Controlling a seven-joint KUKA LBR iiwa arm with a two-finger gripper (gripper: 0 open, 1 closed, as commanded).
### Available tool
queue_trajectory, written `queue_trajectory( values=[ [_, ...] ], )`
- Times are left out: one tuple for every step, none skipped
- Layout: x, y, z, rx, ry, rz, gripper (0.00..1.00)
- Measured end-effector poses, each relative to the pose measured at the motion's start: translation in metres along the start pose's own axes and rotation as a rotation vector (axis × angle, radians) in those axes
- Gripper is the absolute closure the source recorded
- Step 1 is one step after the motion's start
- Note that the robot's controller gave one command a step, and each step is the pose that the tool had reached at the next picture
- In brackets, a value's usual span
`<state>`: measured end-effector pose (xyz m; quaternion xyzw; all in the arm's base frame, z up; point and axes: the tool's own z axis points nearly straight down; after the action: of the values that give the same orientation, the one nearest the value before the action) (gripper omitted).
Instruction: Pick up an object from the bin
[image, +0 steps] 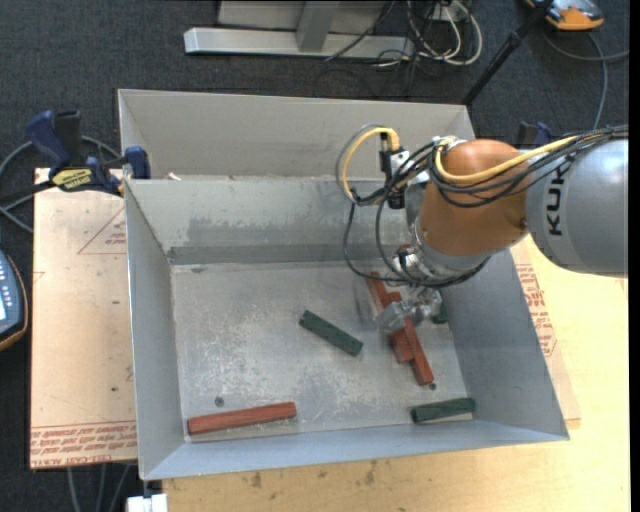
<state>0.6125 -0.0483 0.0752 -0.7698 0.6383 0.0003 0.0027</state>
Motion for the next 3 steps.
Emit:
queue_trajectory(
  values=[
    [-0.003, 0.003, -0.060, 0.004, 0.003, -0.028, 1.00],
    [-0.003, 0.004, -0.056, -0.002, 0.000, -0.027, 0.00],
    [-0.069, 0.011, 0.003, -0.006, -0.002, -0.291, 0.00]
  ],
)
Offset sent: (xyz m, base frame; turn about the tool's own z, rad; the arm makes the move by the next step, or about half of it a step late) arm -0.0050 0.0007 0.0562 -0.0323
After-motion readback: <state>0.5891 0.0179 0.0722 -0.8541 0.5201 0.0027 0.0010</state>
